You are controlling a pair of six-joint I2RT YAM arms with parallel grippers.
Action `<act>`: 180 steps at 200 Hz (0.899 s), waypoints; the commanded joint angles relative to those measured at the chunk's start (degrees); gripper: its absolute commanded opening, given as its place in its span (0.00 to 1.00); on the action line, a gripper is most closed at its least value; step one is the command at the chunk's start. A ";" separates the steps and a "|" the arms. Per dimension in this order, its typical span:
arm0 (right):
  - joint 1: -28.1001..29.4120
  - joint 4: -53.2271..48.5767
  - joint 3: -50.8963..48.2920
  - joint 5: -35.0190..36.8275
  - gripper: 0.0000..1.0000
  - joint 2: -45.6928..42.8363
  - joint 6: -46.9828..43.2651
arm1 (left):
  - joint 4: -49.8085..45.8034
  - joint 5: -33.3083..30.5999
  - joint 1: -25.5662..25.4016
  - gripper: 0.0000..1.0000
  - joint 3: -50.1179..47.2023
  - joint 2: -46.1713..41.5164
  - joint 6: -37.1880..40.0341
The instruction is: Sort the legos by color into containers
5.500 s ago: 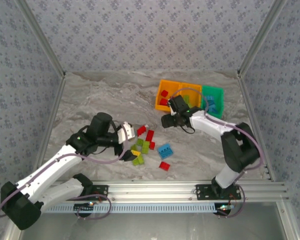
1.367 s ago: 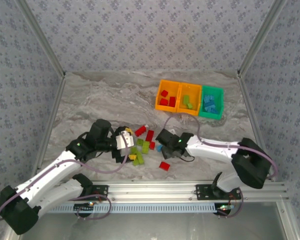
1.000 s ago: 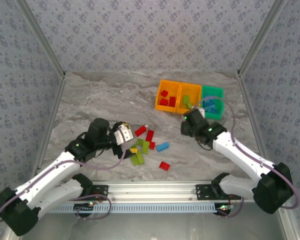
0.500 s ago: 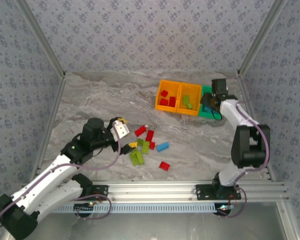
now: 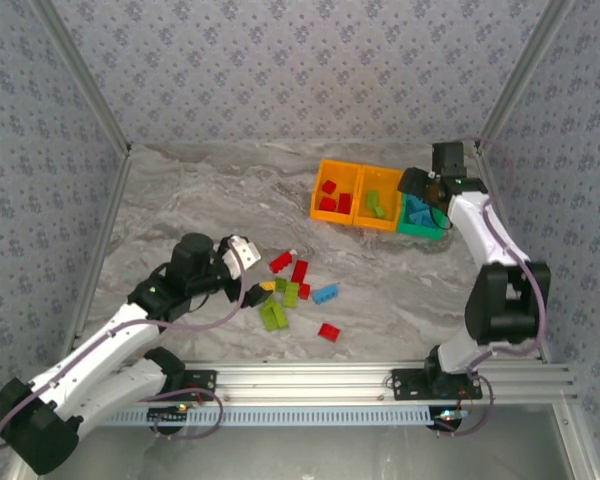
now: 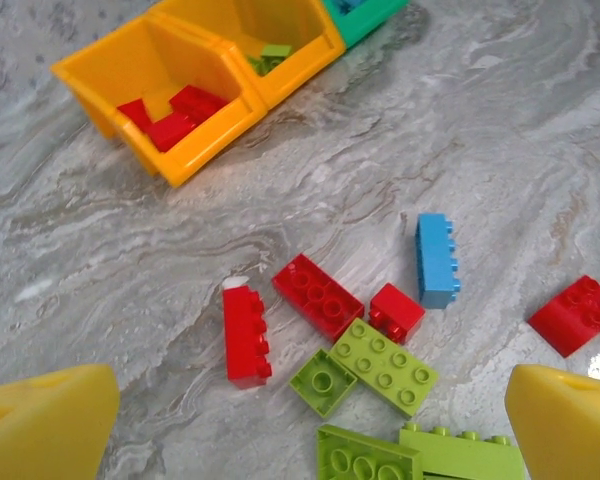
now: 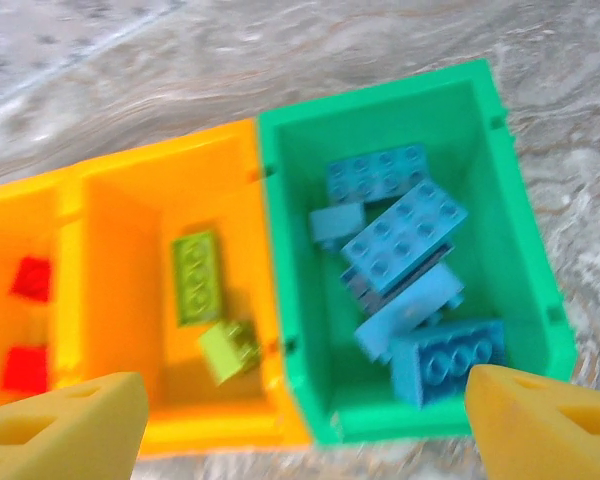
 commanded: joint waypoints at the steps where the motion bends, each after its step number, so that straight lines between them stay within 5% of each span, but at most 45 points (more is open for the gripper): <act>1: 5.48 -3.34 -5.35 -6.21 0.85 -10.15 -0.72 | -0.39 -2.55 2.73 0.99 4.79 1.69 -9.46; 44: 20.33 -10.15 -11.00 -12.70 0.88 -21.47 -2.10 | -7.89 -6.90 6.63 0.99 13.49 10.24 -24.35; 76: 28.23 -15.39 -12.71 -16.14 0.90 -23.15 -0.96 | -19.77 -15.66 6.48 0.95 17.51 16.04 -48.95; 116: 29.65 -16.28 -14.86 -14.61 0.91 -22.77 0.07 | -18.83 -16.77 -2.08 0.78 10.09 18.10 -77.79; 140: 29.57 -16.44 -14.94 -13.70 0.92 -22.27 -0.76 | -13.10 -14.47 -8.64 0.79 8.32 22.96 -85.24; 180: 29.35 -16.59 -15.98 -13.49 0.92 -22.94 -0.72 | -3.51 -10.07 -9.18 0.72 3.79 29.24 -91.97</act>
